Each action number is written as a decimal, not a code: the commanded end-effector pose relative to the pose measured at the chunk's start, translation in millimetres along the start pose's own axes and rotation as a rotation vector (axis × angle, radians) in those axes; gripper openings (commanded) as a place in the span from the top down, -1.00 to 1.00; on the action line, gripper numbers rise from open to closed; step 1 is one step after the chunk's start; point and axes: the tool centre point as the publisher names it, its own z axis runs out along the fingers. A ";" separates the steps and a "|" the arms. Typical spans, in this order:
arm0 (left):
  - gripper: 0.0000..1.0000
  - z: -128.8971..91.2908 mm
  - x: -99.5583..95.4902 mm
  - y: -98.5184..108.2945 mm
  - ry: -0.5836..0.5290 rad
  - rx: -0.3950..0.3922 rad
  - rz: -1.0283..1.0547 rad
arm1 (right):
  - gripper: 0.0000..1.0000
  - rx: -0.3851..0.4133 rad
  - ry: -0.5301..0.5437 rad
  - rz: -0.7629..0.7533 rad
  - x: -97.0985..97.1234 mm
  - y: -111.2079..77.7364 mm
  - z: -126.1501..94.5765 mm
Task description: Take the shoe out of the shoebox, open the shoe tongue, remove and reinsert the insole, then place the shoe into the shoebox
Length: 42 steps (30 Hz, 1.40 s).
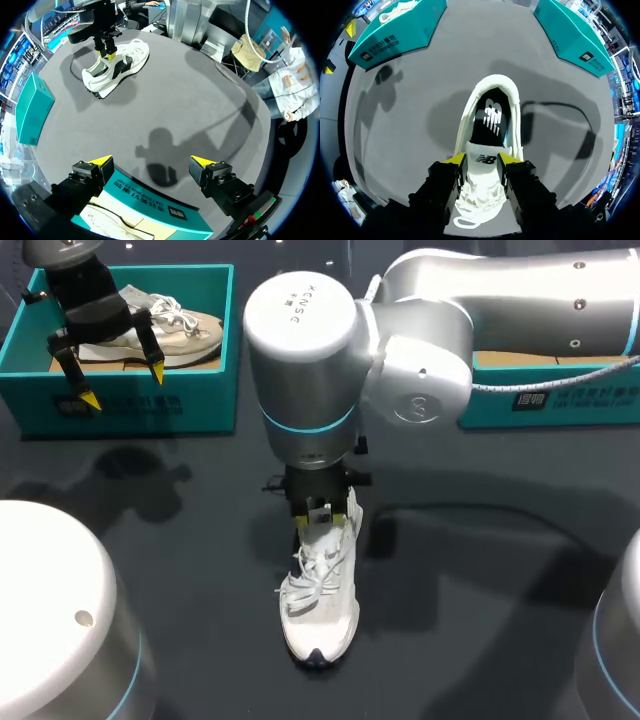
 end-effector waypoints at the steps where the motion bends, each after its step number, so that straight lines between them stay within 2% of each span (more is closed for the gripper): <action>1: -1.00 -0.5 -0.1 0.3 0.002 -0.001 0.001 | 0.22 0.016 0.031 -0.012 1.4 3.2 21.1; 6: -1.00 -0.5 -0.1 0.3 0.002 -0.001 0.001 | 0.21 -0.039 -0.012 -0.056 0.7 0.7 -6.4; 10: -1.00 -0.5 -0.1 0.3 0.002 -0.001 0.001 | 0.17 -0.075 -0.056 -0.151 -1.5 1.5 -35.5; 13: -1.00 -0.5 -0.1 0.3 0.002 -0.001 0.001 | 0.13 -0.077 -0.087 -0.289 -3.0 7.5 -54.2; 15: -1.00 -0.5 -0.1 0.3 0.002 -0.001 0.001 | 0.11 -0.074 -0.078 -0.453 -3.5 15.2 -62.4; 17: -1.00 -0.5 -0.1 0.3 0.002 -0.001 0.001 | 0.00 -0.034 -0.096 -0.614 -4.1 24.7 -65.7; 19: -1.00 -0.5 -0.1 0.3 0.002 -0.001 0.001 | -0.79 -0.038 -0.095 -0.793 -1.9 32.8 -66.5; 20: -1.00 -0.5 -0.1 0.3 0.002 -0.001 0.001 | -0.95 -0.049 -0.093 -0.866 -2.8 36.4 -66.2; 21: -1.00 -0.5 -0.1 0.3 0.002 -0.001 0.001 | -1.00 -0.056 -0.090 -0.990 -2.1 40.3 -64.6; 23: -1.00 -0.5 -0.1 0.3 0.002 -0.001 0.001 | -1.00 -0.058 -0.030 -1.301 -1.7 42.0 -57.0; 24: -1.00 -0.5 -0.1 0.3 0.002 -0.001 0.001 | -1.00 -0.019 -0.036 -1.355 -6.0 40.9 -53.1; 33: -1.00 -0.5 -0.1 0.3 0.002 -0.001 0.001 | -1.00 -0.019 -0.036 -1.355 -6.0 40.9 -53.1; 42: -1.00 -0.5 -0.1 0.3 0.002 -0.001 0.001 | -1.00 -0.012 -0.124 -1.565 -19.9 62.7 -55.4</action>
